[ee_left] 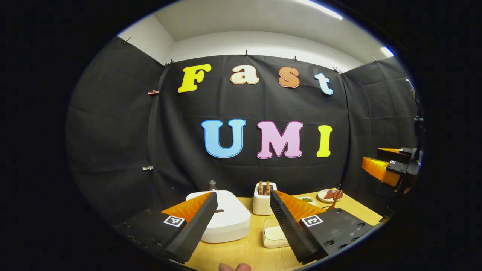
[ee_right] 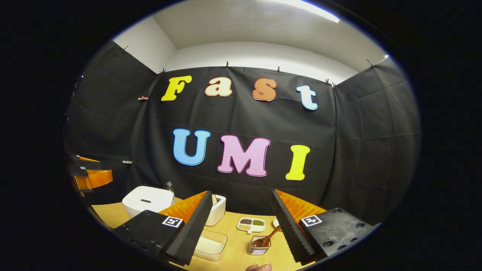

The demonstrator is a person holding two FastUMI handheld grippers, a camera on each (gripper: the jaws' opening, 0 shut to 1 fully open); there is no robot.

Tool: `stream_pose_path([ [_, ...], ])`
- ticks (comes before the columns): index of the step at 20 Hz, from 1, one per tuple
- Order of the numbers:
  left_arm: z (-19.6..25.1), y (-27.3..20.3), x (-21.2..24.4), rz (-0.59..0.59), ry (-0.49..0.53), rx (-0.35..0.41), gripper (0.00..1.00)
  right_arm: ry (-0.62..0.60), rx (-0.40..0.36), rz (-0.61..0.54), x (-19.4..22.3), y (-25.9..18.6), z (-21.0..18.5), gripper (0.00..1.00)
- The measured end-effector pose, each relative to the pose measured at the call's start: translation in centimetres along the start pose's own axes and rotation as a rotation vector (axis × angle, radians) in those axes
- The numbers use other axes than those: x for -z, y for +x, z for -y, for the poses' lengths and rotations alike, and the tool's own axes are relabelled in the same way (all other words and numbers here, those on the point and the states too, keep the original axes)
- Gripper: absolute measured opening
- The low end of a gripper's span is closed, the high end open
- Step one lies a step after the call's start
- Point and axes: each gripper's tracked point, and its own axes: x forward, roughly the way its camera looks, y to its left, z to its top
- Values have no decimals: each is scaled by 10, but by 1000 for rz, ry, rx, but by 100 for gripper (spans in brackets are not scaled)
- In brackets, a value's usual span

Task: Close the left gripper, press the button to open the rice cooker; take a wooden spoon from the chopstick holder with the right hand, scoop a spoonful of rice and pour it into the rice cooker, then put the wooden spoon back into the chopstick holder.

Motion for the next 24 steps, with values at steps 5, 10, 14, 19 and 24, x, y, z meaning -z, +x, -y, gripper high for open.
stream_pose_path([
  [5,-3,3,1,2,-3,-11,96,-16,-18,3,2,3,-5,97],
  [10,-15,17,0,7,-17,30,79,-11,-16,7,-4,3,-8,97],
  [14,-27,40,14,-35,-74,149,11,-47,29,11,-5,1,-1,97],
  [19,-47,80,59,-196,-119,304,7,-68,114,-7,-2,-4,9,97],
  [24,-71,128,85,-303,-14,421,7,-131,206,-38,2,-8,15,97],
])
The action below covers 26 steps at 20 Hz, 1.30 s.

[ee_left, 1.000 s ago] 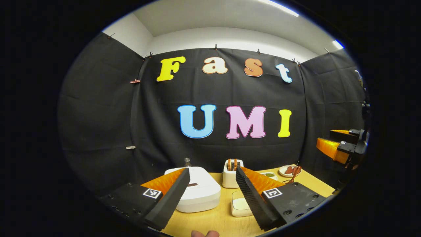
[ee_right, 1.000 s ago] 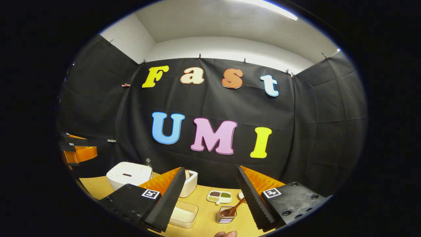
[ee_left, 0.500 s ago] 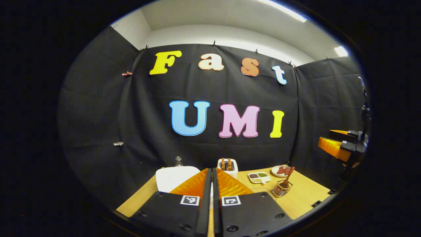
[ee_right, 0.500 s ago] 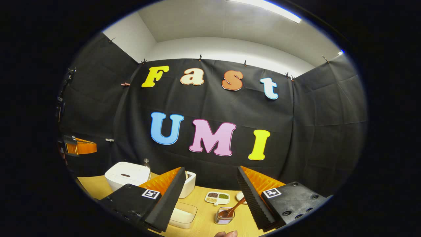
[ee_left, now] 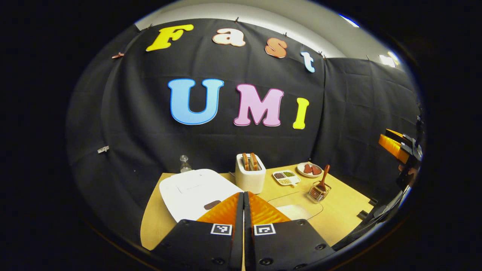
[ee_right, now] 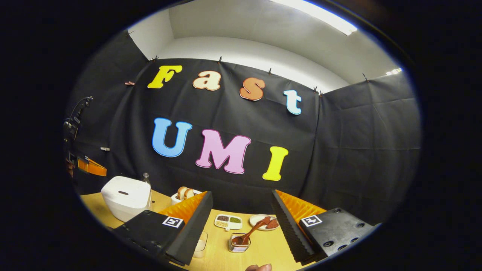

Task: Close the left gripper, press the button to open the rice cooker; take a wooden spoon from the chopstick holder with the right hand, scoop a spoonful of rice and pour it into the rice cooker, then put the wooden spoon back into the chopstick holder.

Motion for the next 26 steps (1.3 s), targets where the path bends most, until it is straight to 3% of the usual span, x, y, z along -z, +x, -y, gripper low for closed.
stream_pose_path([
  [8,-48,55,31,-183,128,152,7,-67,112,-48,7,-10,-10,97],
  [14,-71,89,64,-325,173,264,7,-105,151,-63,9,-16,-25,97],
  [26,-83,124,92,-425,272,315,8,-118,204,-80,13,-32,-24,97],
])
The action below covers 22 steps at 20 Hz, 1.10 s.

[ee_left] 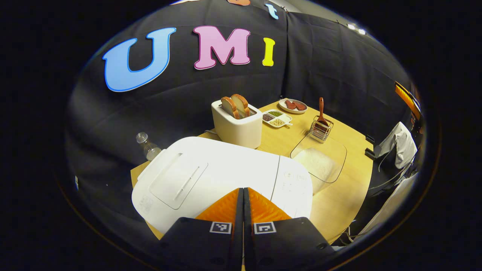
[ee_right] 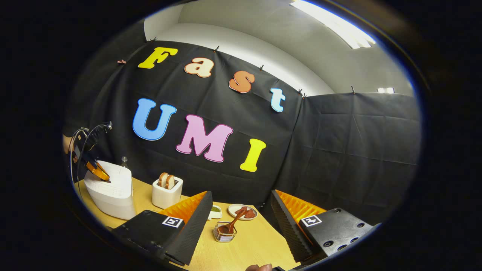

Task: Close the left gripper, press the button to open the rice cooker; take a wooden spoon from the chopstick holder with the right hand, scoop a spoonful of rice and pour it into the rice cooker, then put the wooden spoon back into the chopstick holder.

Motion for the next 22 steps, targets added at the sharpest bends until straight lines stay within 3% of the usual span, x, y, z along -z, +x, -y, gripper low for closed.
stream_pose_path([
  [6,7,5,11,-33,-59,16,8,16,10,-19,6,-6,8,97],
  [11,5,0,4,-9,-28,-12,8,24,4,-24,7,-12,13,97],
  [15,-4,-20,-29,107,37,-94,8,9,0,-17,5,-14,18,97],
  [22,-42,-54,-83,307,46,-258,7,19,-7,-14,4,-19,24,97],
])
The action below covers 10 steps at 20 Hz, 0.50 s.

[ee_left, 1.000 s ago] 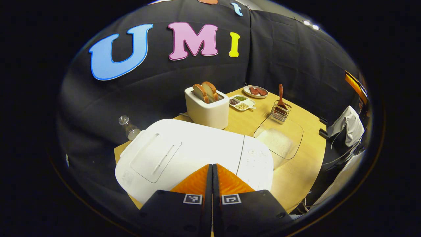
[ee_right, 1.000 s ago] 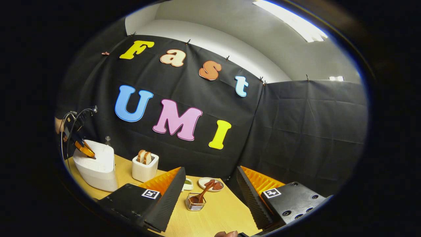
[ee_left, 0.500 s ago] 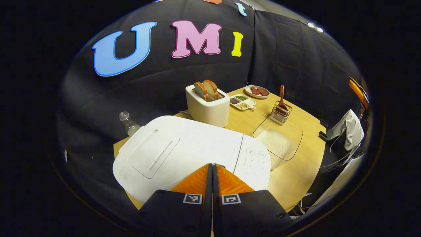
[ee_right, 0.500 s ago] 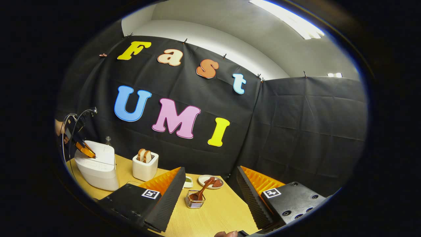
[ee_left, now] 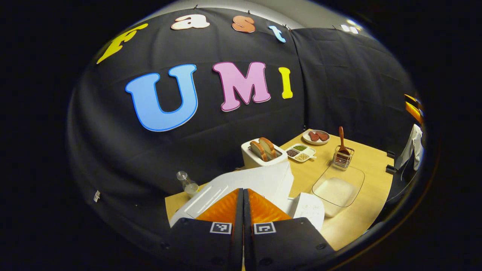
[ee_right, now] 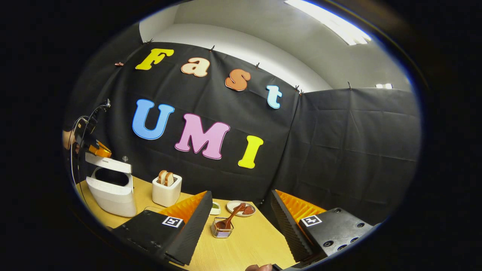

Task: Close the left gripper, press the button to open the rice cooker; take a wooden spoon from the chopstick holder with the right hand, scoop a spoonful of rice and pour it into the rice cooker, then put the wooden spoon back into the chopstick holder.

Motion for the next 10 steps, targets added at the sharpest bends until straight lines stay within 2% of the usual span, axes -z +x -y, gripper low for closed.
stream_pose_path([
  [2,-13,-2,-15,57,-5,-43,7,-1,4,1,-1,-1,3,97],
  [8,-65,-36,-74,311,-50,-269,8,1,25,9,-4,-3,17,97],
  [9,-71,-47,-85,355,-48,-305,12,5,28,11,-4,-3,19,97],
  [10,-77,-56,-93,387,-44,-339,24,9,28,10,-3,-2,21,97],
])
